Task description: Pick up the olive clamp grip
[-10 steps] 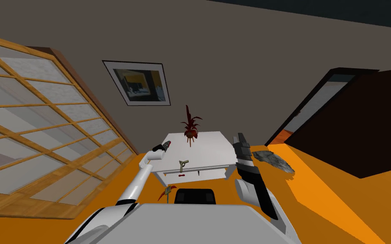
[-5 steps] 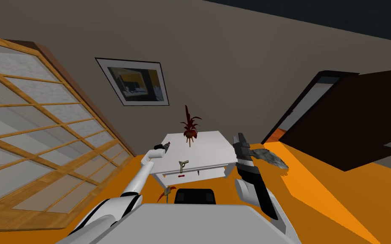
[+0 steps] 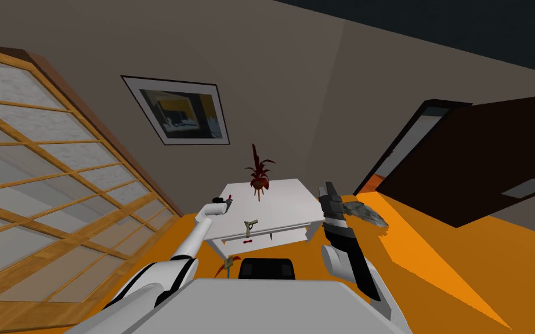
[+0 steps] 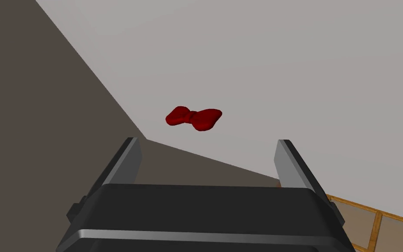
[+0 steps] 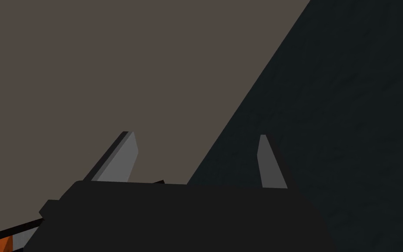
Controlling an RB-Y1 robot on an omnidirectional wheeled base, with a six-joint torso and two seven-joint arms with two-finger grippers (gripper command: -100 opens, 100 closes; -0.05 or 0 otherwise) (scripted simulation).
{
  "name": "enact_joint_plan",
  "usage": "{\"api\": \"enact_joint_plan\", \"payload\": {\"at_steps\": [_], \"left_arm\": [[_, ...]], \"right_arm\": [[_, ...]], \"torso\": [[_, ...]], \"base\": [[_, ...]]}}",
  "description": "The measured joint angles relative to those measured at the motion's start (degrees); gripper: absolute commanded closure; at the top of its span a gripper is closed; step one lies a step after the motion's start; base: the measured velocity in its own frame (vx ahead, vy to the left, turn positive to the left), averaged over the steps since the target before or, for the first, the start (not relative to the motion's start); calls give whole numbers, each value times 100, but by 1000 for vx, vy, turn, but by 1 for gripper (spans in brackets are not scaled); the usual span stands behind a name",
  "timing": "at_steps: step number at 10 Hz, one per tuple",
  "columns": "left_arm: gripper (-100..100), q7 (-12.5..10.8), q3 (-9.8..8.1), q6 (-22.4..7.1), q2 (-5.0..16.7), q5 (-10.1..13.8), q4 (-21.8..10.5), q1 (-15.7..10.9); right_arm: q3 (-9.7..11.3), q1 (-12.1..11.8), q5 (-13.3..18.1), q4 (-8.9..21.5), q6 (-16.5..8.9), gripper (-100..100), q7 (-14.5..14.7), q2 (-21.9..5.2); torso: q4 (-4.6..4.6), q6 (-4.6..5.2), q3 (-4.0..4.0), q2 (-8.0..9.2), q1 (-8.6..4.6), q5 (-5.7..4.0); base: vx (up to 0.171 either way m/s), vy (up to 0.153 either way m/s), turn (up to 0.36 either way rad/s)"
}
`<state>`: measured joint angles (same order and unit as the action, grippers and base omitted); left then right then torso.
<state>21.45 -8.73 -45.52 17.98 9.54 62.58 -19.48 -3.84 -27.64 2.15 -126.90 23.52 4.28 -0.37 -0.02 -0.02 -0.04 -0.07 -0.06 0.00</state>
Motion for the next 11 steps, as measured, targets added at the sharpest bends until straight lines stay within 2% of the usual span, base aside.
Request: {"api": "enact_joint_plan", "payload": {"at_steps": [3,5,9,11], "left_arm": [[-100,96,-18,-203,40,64,-444,-200],[-100,150,-25,-458,45,77,-691,-349],[-100,334,-54,-775,99,182,-1569,-720],[-100,340,-41,-1078,58,158,-1616,-749]], "right_arm": [[0,0,0,0,0,0,0,0],[0,0,0,0,0,0,0,0],[0,0,0,0,0,0,0,0],[0,0,0,0,0,0,0,0]], "torso": [[0,0,0,0,0,0],[0,-1,1,1,-1,0],[0,-2,1,1,-6,-1],[0,-1,1,2,-8,-1]], "base": [[-3,6,-53],[-5,3,-56],[-5,-7,-70],[-4,-13,-65]]}}
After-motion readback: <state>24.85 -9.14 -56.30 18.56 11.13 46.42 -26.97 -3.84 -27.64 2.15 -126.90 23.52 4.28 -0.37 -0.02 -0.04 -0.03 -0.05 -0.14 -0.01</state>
